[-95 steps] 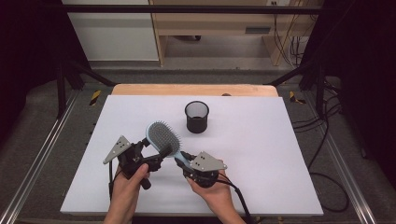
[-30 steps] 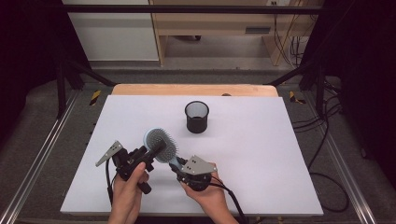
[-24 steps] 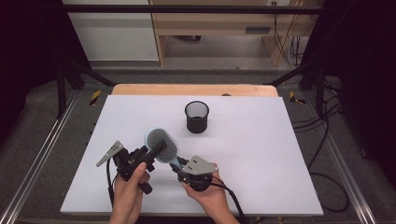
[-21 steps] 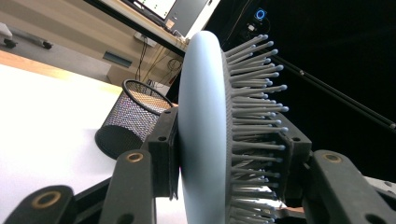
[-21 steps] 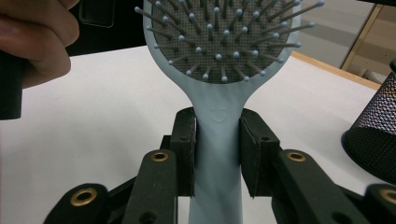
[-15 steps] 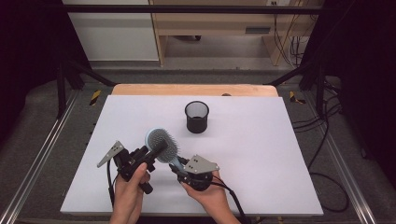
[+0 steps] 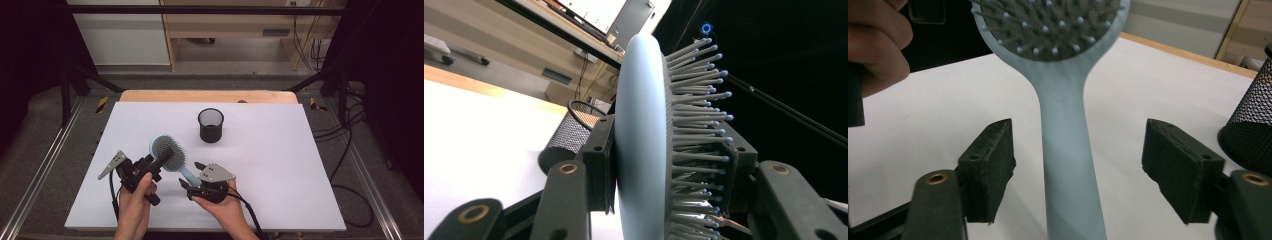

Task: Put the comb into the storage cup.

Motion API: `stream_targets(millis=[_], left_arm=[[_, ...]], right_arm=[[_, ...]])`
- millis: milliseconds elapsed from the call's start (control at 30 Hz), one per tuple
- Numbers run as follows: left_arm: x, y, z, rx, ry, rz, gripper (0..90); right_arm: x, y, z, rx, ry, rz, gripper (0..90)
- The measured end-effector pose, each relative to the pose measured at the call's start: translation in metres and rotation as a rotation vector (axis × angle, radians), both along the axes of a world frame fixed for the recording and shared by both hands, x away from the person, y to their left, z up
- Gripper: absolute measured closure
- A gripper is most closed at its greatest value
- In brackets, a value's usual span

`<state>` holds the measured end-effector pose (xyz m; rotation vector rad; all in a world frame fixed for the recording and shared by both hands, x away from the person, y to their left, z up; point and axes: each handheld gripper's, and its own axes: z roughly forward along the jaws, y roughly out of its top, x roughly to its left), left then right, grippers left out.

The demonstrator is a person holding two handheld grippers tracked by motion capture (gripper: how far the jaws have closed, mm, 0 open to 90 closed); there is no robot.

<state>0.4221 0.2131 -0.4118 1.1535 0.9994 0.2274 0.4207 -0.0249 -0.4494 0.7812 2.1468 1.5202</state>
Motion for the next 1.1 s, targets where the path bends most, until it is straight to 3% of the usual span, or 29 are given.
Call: stream_targets(millis=[233, 833, 1100], left_arm=[[0.001, 0.008, 0.002, -0.003, -0.010, 0.027, 52.0], [0.002, 0.028, 0.008, 0.005, -0.043, 0.092, 51.8], [0.002, 0.040, 0.013, 0.037, -0.072, 0.140, 51.8]], right_arm=[[0.003, 0.000, -0.001, -0.007, 0.025, -0.011, 21.0], [0.009, -0.008, 0.000, 0.000, 0.071, -0.044, 12.6], [0.013, -0.018, 0.004, 0.003, 0.066, -0.041, 8.2]])
